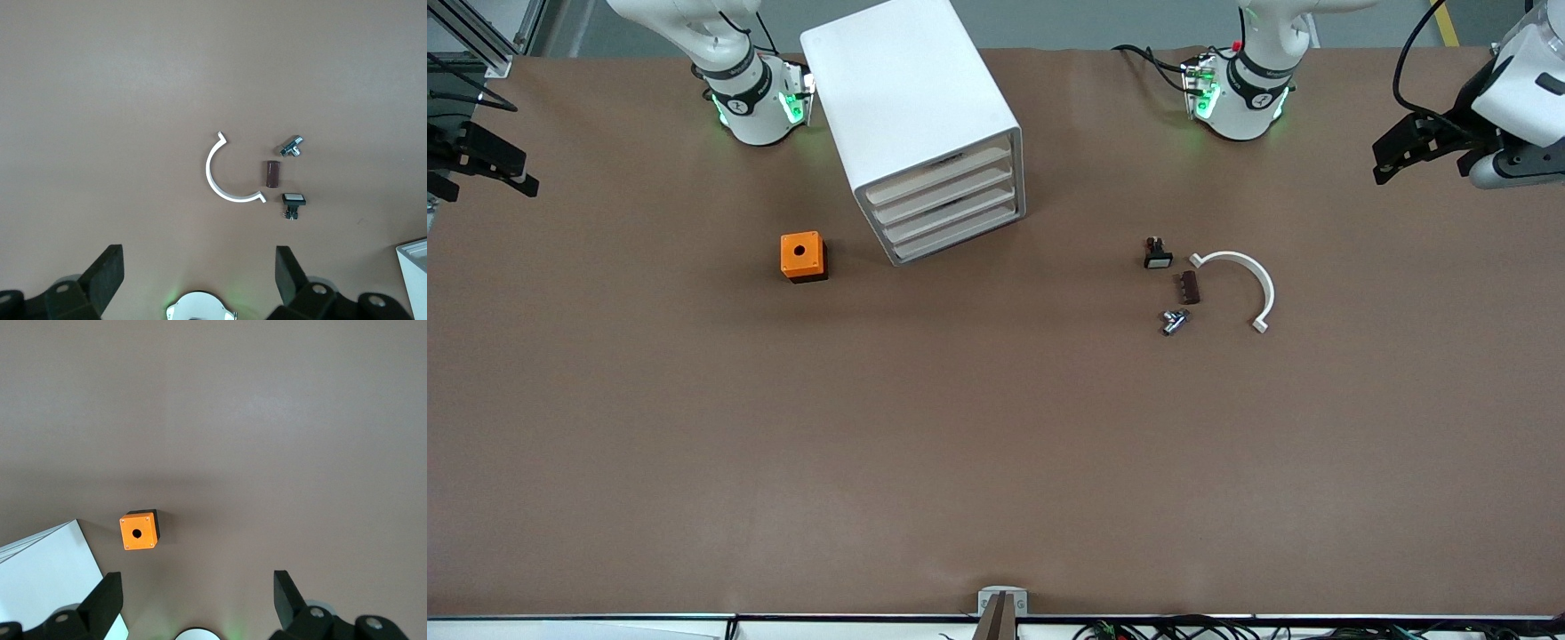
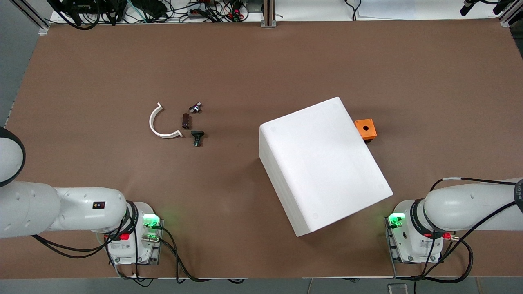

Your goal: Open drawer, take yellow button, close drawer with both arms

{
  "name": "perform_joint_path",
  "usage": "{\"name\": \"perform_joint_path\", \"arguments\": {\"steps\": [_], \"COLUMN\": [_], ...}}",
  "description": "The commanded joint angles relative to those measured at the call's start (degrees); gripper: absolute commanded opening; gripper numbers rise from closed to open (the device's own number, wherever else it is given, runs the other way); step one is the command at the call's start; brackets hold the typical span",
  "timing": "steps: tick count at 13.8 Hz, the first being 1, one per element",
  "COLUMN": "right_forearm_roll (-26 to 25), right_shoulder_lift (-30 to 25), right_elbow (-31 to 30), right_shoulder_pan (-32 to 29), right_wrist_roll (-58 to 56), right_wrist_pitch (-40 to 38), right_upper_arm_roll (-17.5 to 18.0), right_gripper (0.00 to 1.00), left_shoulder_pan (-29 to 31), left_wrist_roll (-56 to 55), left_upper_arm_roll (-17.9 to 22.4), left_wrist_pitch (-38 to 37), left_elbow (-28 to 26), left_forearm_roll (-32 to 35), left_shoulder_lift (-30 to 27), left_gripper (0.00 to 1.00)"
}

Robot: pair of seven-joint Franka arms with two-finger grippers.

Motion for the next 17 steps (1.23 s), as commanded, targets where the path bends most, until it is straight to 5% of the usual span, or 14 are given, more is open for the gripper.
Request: {"name": "perform_joint_path", "arguments": {"steps": [1, 17], "right_forearm_roll": [-0.32, -0.58], "right_shoulder_lift": [-1.7, -1.7], "right_elbow": [-1.56, -1.56], "right_shoulder_pan": [0.49, 0.32], "right_wrist_roll": [0.0, 0.0], "right_wrist_pitch": [0.88, 0.97], "right_upper_arm_roll": [-0.24, -0.24], "right_gripper": [1.0, 1.0], "left_shoulder_pan": [0.0, -1.14], "left_wrist_roll": [1.18, -7.15], "left_upper_arm_roll": [0.41, -0.55], "left_wrist_pitch": [-1.37, 0.2], "left_elbow": [1.45, 4.78], "left_forearm_roll": [-0.12, 0.41], "left_shoulder_lift": [0.57, 13.74], "left_gripper": [1.0, 1.0]}}
